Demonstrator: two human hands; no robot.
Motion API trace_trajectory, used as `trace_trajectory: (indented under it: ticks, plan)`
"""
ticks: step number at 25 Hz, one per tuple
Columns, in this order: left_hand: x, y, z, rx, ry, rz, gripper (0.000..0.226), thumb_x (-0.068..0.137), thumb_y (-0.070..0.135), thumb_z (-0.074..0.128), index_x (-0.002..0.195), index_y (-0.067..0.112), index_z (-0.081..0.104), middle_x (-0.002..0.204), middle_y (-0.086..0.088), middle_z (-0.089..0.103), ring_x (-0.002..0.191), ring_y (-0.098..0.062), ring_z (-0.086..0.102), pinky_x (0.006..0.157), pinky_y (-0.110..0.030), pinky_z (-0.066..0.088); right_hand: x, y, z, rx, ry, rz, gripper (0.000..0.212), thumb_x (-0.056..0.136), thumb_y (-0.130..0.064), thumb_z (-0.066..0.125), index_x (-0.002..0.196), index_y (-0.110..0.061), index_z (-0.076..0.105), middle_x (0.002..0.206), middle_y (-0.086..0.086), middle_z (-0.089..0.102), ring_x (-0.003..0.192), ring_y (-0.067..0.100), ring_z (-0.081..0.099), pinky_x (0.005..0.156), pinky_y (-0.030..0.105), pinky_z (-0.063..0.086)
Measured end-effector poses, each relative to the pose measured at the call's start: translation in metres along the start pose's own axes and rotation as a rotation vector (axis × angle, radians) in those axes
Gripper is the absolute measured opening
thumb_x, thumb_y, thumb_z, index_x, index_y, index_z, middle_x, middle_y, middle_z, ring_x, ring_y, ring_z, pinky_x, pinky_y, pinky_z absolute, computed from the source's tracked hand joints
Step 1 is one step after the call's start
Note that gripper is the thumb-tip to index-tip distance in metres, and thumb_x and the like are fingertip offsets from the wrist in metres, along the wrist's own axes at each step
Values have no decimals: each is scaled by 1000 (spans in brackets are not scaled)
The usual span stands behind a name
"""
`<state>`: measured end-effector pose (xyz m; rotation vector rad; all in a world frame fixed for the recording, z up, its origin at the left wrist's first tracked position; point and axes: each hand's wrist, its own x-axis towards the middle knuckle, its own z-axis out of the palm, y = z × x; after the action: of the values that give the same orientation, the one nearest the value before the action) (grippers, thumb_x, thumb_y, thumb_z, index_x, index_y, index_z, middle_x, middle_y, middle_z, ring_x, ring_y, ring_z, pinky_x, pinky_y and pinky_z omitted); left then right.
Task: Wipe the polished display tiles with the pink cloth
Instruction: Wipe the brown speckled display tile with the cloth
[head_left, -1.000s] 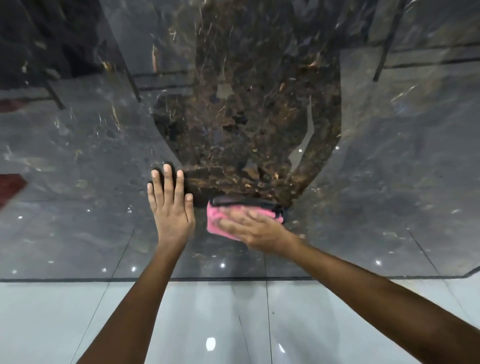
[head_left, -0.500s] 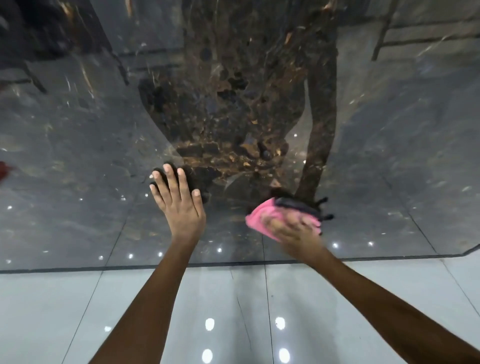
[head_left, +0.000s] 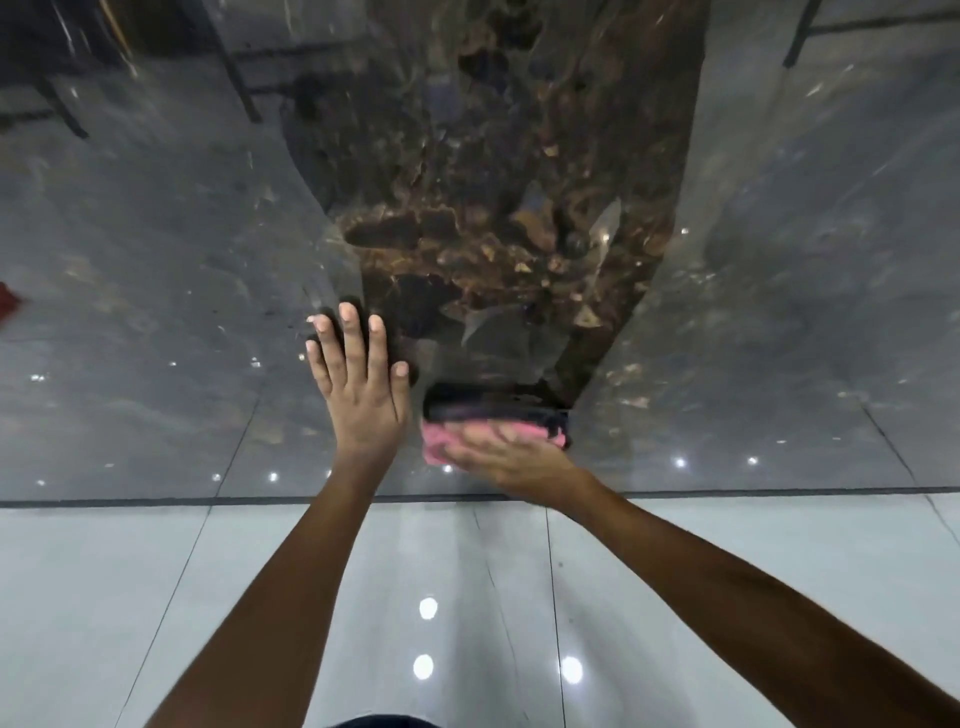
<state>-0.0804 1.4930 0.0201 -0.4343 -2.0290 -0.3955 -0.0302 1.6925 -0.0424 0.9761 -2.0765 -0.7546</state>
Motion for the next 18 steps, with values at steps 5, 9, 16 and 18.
trace_trajectory:
  ticks: [5,9,16,18]
  plan:
    - [-53,1,10,-13,-115,-11,56,107,35,20,156,25,-4,162,5,-16,149,-20,-15,121,-40,-7,-41,24,2,-10,43,-66,81,82,-3,43,154,-19,10,160,-4,14,146,16,16,119,45,5]
    - [-59,-1,19,1,-102,6,57,106,31,23,156,27,-5,162,6,-18,149,-19,-18,121,-39,-9,-79,68,-5,287,406,876,67,88,-17,50,150,-22,24,159,-9,15,148,22,11,113,44,23]
    - [-62,-1,38,-4,11,-3,55,106,34,17,155,29,-7,161,9,-19,148,-17,-18,120,-39,-10,-56,-83,57,331,-38,277,84,81,-4,39,154,-19,1,148,-9,28,140,20,19,111,43,21]
    - [-62,-3,42,9,42,5,55,106,33,17,155,28,-7,161,9,-18,148,-17,-18,120,-39,-10,-39,-97,71,345,-131,3,71,88,5,22,153,-10,-4,157,-6,16,145,18,15,117,37,4]
